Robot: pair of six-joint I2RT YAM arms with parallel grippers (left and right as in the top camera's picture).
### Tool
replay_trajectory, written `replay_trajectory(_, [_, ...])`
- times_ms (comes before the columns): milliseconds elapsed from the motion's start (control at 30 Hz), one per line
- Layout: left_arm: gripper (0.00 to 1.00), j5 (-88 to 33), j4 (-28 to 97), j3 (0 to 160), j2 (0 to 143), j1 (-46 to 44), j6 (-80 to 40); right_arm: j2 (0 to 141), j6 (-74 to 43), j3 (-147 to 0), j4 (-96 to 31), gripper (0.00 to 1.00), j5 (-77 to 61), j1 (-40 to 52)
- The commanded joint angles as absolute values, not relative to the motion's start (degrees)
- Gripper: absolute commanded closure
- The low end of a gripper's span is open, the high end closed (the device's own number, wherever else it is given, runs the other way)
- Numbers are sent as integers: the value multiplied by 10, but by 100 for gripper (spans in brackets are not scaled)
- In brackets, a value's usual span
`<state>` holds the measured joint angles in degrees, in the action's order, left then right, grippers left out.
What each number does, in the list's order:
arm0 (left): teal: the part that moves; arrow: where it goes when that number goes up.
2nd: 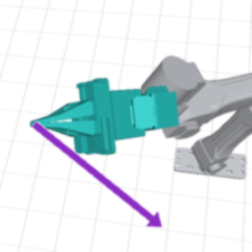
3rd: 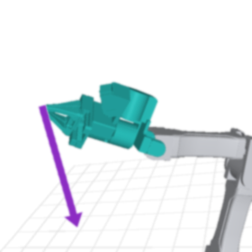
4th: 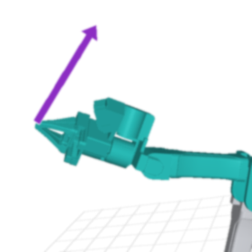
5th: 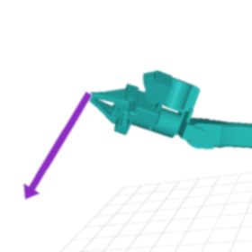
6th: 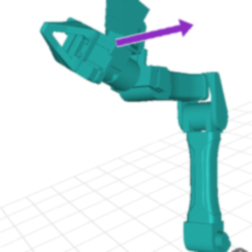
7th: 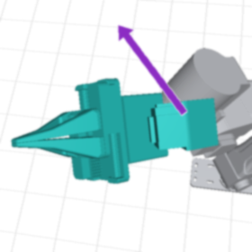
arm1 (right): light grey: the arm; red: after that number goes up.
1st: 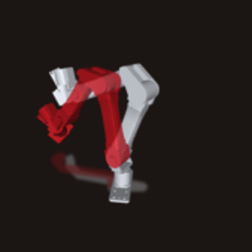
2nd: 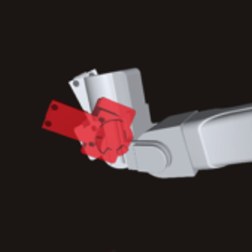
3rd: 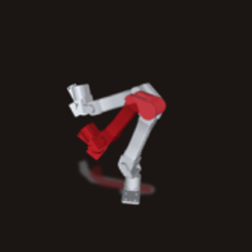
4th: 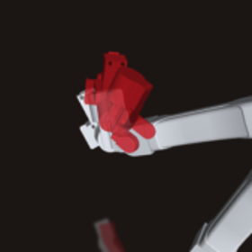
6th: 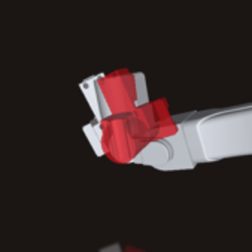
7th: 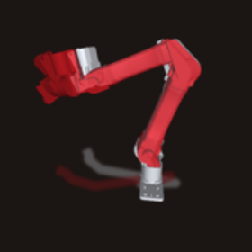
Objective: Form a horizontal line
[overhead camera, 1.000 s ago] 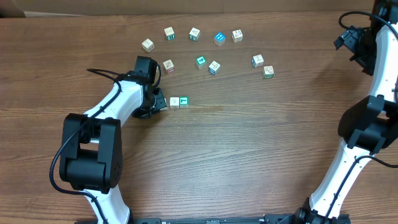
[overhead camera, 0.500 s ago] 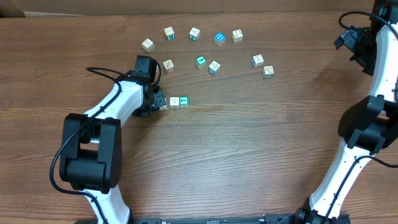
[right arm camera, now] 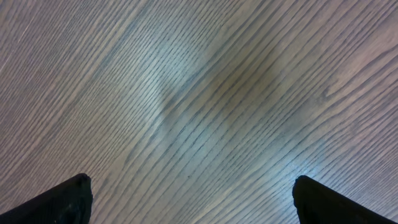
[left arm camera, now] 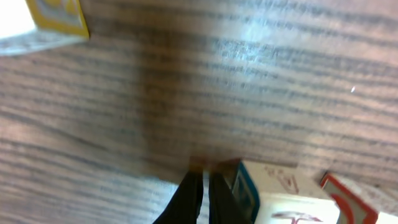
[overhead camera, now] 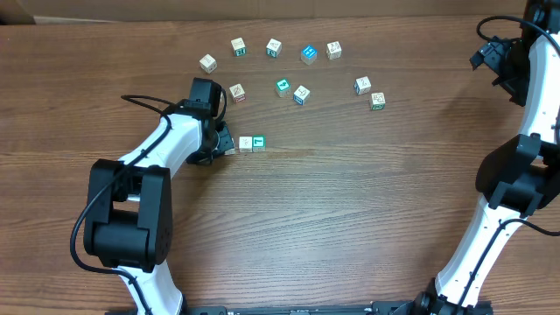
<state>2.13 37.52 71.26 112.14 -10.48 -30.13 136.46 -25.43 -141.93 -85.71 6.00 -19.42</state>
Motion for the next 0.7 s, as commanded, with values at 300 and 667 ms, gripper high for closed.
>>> replay_trajectory(300, [96, -13, 400, 705, 1122, -121, -313, 1355, -252, -1418, -856, 0, 61, -196])
replay_trajectory(667, [95, -19, 391, 705, 1122, -121, -313, 1355, -252, -1417, -856, 0, 61, -196])
